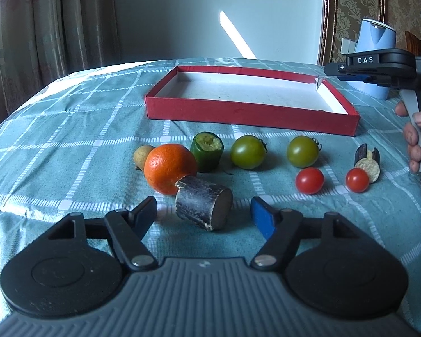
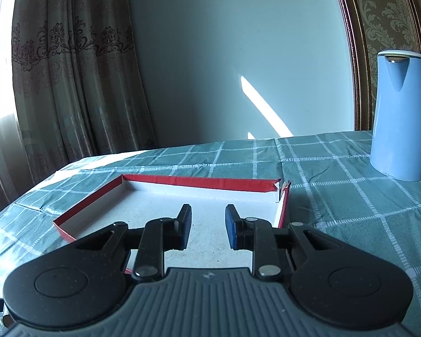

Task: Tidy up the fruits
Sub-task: 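Close the left gripper on the dark cylindrical vegetable chunk, then carry the dark chunk over the red tray and open the left gripper, then move the left gripper to the orange and close on it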

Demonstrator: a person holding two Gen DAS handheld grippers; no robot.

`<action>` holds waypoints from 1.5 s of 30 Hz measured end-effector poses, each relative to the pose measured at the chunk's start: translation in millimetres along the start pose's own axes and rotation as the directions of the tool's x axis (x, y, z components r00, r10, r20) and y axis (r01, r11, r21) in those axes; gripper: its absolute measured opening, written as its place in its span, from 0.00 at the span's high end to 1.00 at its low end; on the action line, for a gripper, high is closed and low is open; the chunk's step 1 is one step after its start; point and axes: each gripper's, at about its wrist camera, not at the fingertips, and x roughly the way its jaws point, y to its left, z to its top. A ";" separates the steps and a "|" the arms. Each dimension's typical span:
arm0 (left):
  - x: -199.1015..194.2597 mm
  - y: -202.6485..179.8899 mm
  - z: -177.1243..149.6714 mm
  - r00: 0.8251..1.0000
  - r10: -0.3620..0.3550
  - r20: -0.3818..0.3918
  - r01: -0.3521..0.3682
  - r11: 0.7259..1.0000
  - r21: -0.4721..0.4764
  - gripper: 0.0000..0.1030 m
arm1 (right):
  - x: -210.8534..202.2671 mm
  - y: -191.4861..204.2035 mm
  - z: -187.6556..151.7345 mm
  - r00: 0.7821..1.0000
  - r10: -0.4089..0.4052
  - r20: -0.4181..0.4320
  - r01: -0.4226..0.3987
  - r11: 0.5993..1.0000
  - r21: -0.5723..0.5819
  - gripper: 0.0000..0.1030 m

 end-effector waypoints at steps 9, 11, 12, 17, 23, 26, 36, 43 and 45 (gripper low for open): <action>-4.4 -5.7 -1.4 1.000 0.001 0.021 -0.002 0.999 0.036 0.70 | -0.1 1.8 -0.1 1.000 -0.015 0.007 0.016 1.000 -0.018 0.76; -6.2 -5.9 -0.8 1.000 0.008 0.018 -0.008 0.999 0.031 0.71 | -1.3 2.0 0.4 1.000 -0.010 0.011 0.010 1.000 -0.016 0.76; -8.8 -6.2 0.1 1.000 0.010 0.018 -0.011 1.000 0.029 0.73 | -1.6 2.0 0.6 1.000 -0.010 0.013 0.011 1.000 -0.015 0.76; -27.2 -10.0 14.7 0.997 -0.014 0.072 0.014 1.000 0.013 0.74 | -1.9 1.8 1.0 1.000 -0.011 0.015 0.011 1.000 -0.014 0.76; -29.8 -20.9 54.7 0.987 -0.011 0.162 0.005 0.999 0.036 0.74 | -2.1 1.6 1.2 1.000 -0.014 0.013 0.014 1.000 -0.009 0.76; -16.1 -24.8 80.1 0.980 -0.011 0.197 0.002 0.999 0.045 0.74 | -0.7 0.6 1.4 1.000 -0.011 0.005 0.011 1.000 -0.001 0.76; 70.4 -10.1 146.4 0.990 -0.051 0.134 0.054 0.998 -0.017 0.61 | 0.5 -2.3 3.1 1.000 -0.016 0.003 0.016 1.000 0.015 0.76; 100.0 0.3 149.1 0.996 -0.023 0.081 0.027 0.999 -0.047 0.74 | -0.7 -0.3 4.4 1.000 -0.006 0.006 0.006 1.000 0.011 0.76; 101.7 1.1 144.0 0.998 -0.024 0.066 0.027 0.999 -0.037 0.85 | -1.6 -1.2 5.0 1.000 -0.008 0.009 0.008 1.000 0.015 0.76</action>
